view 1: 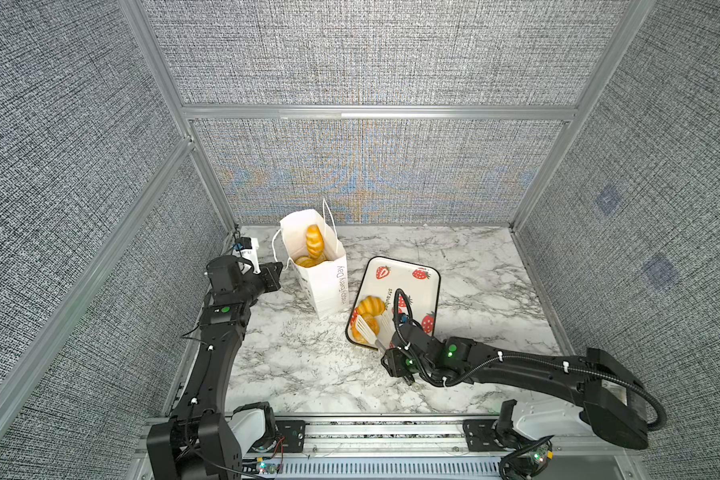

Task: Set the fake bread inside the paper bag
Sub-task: 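Lower the open tongs around the glazed braided bun at the tray's near edge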

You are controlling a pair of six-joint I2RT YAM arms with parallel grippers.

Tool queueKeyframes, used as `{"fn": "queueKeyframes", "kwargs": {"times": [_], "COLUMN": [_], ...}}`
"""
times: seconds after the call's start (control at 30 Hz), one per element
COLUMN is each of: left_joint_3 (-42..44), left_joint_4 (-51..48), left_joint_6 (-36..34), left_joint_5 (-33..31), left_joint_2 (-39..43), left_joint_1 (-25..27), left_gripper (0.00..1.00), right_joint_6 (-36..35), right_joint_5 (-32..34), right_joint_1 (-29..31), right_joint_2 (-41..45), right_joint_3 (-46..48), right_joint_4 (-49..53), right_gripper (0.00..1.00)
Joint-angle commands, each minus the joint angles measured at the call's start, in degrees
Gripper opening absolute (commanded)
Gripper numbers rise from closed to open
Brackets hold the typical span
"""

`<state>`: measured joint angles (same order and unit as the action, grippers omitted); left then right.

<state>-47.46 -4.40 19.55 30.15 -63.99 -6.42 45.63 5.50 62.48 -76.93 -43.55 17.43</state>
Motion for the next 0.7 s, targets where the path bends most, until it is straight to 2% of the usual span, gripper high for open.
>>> {"fn": "queueKeyframes", "kwargs": {"times": [0.0, 0.67], "left_joint_3": [0.2, 0.1], "left_joint_4": [0.7, 0.7], "left_joint_6": [0.0, 0.0], "left_joint_5": [0.2, 0.3], "left_joint_2": [-0.1, -0.4], "left_joint_1": [0.0, 0.0], "left_gripper": [0.0, 0.0], "right_joint_6": [-0.3, -1.5], "right_joint_5": [-0.1, 2.1], "right_joint_1": [0.4, 3.5], "right_joint_2": [-0.4, -6.0], "right_joint_3": [-0.6, -4.1], "right_joint_4": [-1.3, 2.0], "right_gripper": [0.56, 0.56]}}
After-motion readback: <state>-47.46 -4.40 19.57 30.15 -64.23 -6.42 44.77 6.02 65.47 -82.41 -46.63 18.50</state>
